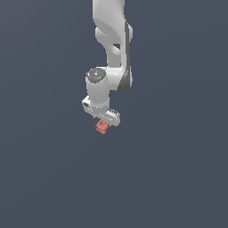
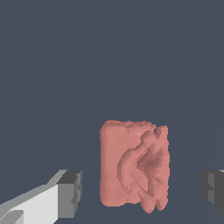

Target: Pick up the object and move it to a goal position.

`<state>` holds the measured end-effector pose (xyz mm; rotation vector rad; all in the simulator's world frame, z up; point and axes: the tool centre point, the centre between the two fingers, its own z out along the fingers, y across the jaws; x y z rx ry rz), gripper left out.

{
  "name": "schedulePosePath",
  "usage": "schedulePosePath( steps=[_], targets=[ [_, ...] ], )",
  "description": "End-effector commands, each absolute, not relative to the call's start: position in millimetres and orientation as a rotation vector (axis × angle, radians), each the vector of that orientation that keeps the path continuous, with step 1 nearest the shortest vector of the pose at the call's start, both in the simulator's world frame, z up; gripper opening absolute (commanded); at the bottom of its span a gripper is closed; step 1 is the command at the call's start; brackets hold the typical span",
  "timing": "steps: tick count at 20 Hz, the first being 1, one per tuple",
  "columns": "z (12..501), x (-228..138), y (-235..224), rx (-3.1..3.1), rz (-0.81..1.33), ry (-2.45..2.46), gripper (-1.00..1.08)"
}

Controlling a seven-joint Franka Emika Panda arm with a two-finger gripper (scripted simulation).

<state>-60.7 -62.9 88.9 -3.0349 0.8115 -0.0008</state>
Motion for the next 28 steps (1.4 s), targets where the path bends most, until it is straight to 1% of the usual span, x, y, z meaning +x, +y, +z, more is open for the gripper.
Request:
schedulePosePath(
  steps=[1, 6, 11, 12, 23, 28],
  targets=[
    [78.2, -61.6, -63.2, -3.035, 0.001, 0.814, 1.00],
    [55.8, -62.2, -63.4, -3.033, 0.000, 0.818, 1.00],
    [48.9, -61.5, -63.4, -3.033, 0.000, 0.819, 1.00],
    [48.9, -61.5, -63.4, -3.033, 0.000, 0.819, -1.00],
    [49.8, -60.9, -62.7, -3.033, -0.002, 0.818, -1.00],
    [52.4, -57.6, -51.6, -3.033, -0.002, 0.818, -1.00]
  ],
)
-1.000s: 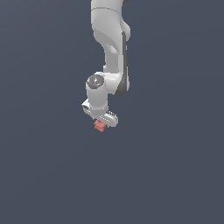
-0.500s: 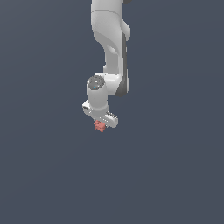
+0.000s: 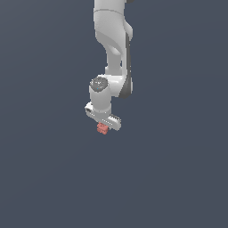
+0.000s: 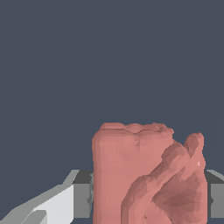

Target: Pick up the object and move it to a goal position.

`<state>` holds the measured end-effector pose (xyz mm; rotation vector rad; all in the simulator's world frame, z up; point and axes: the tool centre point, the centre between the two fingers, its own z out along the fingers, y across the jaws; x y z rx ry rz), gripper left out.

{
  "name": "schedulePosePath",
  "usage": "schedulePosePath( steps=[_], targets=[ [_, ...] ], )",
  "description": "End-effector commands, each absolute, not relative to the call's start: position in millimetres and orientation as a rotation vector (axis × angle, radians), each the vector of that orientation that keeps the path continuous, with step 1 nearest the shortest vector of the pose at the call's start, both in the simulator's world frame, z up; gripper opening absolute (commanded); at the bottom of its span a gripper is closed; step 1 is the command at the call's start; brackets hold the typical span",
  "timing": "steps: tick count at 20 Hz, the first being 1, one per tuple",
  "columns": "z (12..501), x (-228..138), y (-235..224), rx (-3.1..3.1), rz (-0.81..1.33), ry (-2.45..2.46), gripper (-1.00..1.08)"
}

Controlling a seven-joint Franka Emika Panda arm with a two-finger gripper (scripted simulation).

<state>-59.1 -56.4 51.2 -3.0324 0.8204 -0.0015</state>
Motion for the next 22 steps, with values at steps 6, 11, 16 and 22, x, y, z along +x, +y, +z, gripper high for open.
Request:
schedulePosePath(
  steps=[6, 11, 16, 22],
  targets=[
    [60.6, -47.4, -16.7, -3.033, -0.002, 0.818, -1.00],
    [71.5, -33.4, 30.1, -3.033, -0.002, 0.819, -1.00],
    [84.3, -16.5, 84.8, -3.033, -0.002, 0.819, -1.00],
    [100.2, 5.4, 152.6, -3.033, -0.002, 0.819, -1.00]
  ],
)
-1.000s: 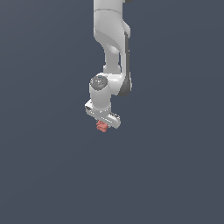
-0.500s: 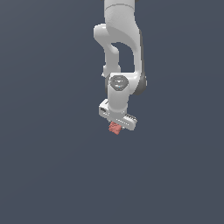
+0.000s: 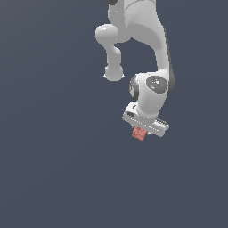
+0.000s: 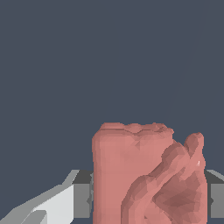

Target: Pick up the object and move it to a goal position.

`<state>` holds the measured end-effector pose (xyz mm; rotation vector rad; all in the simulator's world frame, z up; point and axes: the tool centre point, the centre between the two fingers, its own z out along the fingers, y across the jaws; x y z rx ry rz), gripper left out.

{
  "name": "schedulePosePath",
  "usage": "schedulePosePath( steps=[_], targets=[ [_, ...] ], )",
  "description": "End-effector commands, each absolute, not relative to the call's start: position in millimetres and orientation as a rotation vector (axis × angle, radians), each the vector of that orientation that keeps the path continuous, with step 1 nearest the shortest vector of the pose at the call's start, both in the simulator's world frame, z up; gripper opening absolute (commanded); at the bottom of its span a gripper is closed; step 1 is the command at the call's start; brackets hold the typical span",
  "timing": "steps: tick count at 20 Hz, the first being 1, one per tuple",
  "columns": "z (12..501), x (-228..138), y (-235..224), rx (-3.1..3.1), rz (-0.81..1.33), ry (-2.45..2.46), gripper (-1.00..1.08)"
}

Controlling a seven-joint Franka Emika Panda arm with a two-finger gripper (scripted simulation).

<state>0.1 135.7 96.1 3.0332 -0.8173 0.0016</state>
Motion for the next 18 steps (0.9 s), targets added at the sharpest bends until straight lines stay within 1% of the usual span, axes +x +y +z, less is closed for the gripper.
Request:
schedulePosePath(
  steps=[1, 5, 9, 18],
  targets=[
    [102.6, 8.9, 162.8, 3.032, 0.002, -0.819, -1.00],
    [110.4, 21.0, 196.9, 3.032, 0.001, -0.819, -1.00],
    [115.8, 29.8, 220.3, 3.032, 0.001, -0.819, -1.00],
    [121.5, 40.4, 245.4, 3.033, 0.000, -0.819, -1.00]
  ],
)
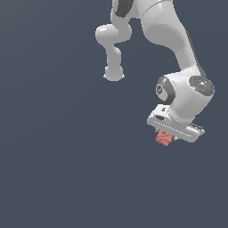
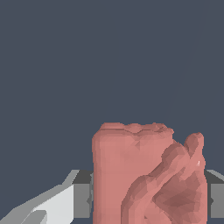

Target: Pick up the object and move it to a goal position.

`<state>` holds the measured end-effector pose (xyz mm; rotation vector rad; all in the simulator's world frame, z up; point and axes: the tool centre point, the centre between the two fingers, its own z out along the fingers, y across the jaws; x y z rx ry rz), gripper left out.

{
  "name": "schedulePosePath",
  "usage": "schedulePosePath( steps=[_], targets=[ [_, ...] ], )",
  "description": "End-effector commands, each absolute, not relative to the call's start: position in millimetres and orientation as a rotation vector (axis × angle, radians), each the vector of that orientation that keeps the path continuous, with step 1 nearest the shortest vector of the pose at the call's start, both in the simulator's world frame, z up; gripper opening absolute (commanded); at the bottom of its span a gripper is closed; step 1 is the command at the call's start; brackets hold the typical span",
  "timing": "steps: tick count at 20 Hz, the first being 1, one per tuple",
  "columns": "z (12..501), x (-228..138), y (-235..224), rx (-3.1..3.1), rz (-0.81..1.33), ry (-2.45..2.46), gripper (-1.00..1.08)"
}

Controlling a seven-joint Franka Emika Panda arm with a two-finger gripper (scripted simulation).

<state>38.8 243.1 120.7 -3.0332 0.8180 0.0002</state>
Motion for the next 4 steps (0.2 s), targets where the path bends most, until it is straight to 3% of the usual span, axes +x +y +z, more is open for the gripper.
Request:
schedulePosePath(
  steps=[1, 4],
  targets=[
    [121.7, 40.9, 246.2, -3.033, 0.000, 0.819, -1.00],
    [121.8, 41.5, 247.0, -3.033, 0.000, 0.819, -1.00]
  ],
)
